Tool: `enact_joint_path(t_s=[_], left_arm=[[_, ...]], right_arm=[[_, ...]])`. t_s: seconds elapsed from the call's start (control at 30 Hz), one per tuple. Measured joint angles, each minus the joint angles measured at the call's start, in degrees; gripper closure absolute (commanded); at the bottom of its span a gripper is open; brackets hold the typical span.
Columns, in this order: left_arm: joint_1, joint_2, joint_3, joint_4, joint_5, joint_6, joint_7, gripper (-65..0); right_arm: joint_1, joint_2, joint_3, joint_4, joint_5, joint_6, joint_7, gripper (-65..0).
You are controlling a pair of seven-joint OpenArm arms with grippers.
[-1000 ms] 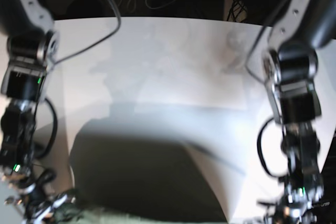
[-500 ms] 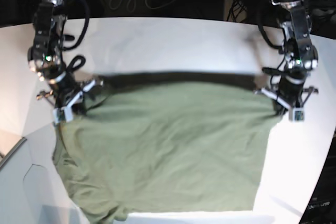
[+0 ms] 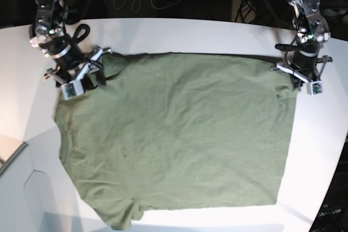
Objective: Layout the t-shirt on the table in an organized manner, then fold the t-shirt properly
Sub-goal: 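Lift the shirt with both grippers and swing it flat onto the table, then hold the shirt edge with both grippers and pull it taut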
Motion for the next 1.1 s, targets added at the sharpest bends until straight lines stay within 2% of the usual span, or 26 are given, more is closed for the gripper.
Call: enact_joint_path(t_s=[0.1,0.2,0.4,0.53,0.87,0.93,1.1], left_arm=[[-0.02,-0.02,-0.11,0.00,0.02,0.00,0.00,0.0],[-0.02,-0.07,-0.11,0.00,0.02,-0.04,0.02,0.0],[-0.39,-0.52,-0.13,0.24,0.02,-0.07,0.02,0.0],[-1.49,-0.59,-0.24,0.42,0.13,-0.07,0.26,0.0],[-2.10,-0.52,-0.22,0.26,0.02,-0.09,0.00,0.0],[-2.12,-0.46,-0.20,0.26,0.00,-0.13,-0.02,0.0],[-2.10,-0.20,-0.22,0.26,0.02,-0.11,0.00,0.0]], right_arm=[[-0.22,-2.86,5.40,5.62,0.33,0.09,1.25,-43.1],[-1.42,-4.26,8.37,6.58,0.31,0.13,0.55,-43.1],[-3.98,-3.52,10.64,5.53,-0.07,0.15,-8.24,-43.2],[-1.97,-3.30,10.64,0.66,0.11,0.15,-8.37,-43.2],[8.09,0.98,14.05,-17.49,0.11,0.46,-7.98,-43.1],[9.01,1.31,14.05,-18.53,0.07,0.46,-8.09,-41.0],[9.51,0.76,14.01,-18.97,0.13,0.48,-7.69,-30.3]])
